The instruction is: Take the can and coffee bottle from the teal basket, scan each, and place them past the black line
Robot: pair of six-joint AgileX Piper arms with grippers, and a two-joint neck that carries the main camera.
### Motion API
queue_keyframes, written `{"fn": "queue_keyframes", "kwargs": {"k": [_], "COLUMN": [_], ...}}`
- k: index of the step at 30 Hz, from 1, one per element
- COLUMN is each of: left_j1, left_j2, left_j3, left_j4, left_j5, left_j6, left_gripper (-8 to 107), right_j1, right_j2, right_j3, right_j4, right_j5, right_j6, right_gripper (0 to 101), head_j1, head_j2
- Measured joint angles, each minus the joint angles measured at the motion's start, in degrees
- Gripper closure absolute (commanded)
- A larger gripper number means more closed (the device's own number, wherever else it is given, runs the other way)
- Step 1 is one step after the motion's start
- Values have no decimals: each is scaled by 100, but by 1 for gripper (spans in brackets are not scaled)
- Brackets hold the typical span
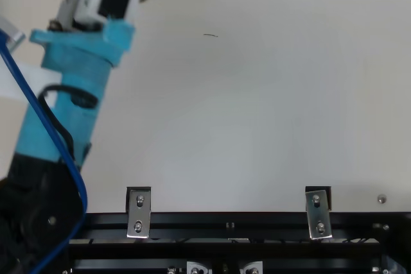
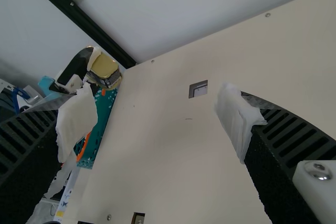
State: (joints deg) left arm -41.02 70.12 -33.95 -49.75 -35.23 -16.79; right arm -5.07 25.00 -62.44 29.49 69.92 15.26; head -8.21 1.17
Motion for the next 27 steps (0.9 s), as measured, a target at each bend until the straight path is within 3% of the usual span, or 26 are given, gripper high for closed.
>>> {"fn": "queue_keyframes", "kwargs": {"k": [6,11,20,27], "left_j1": [737,1101,2142,2313], "left_j2": [214,449,1179,1229], "left_j3": [-293,-214,-193,-182], "left_j4": [1050,2399,4789,5446], "left_j5": [325,-41,-1159,-1267], "left_j6": [-833,-1746,-3412,-3673], "left_gripper": [89,89,89,89], "right_j1": [0,0,0,0], "right_j2": [0,0,0,0], "right_j3": [0,0,0,0], "right_j4": [0,0,0,1], "right_j5": [0,0,0,0], "right_j6": [0,0,0,0], "right_gripper": [0,0,0,0], "head_j1": [0,0,0,0], "head_j2": [0,0,0,0]}}
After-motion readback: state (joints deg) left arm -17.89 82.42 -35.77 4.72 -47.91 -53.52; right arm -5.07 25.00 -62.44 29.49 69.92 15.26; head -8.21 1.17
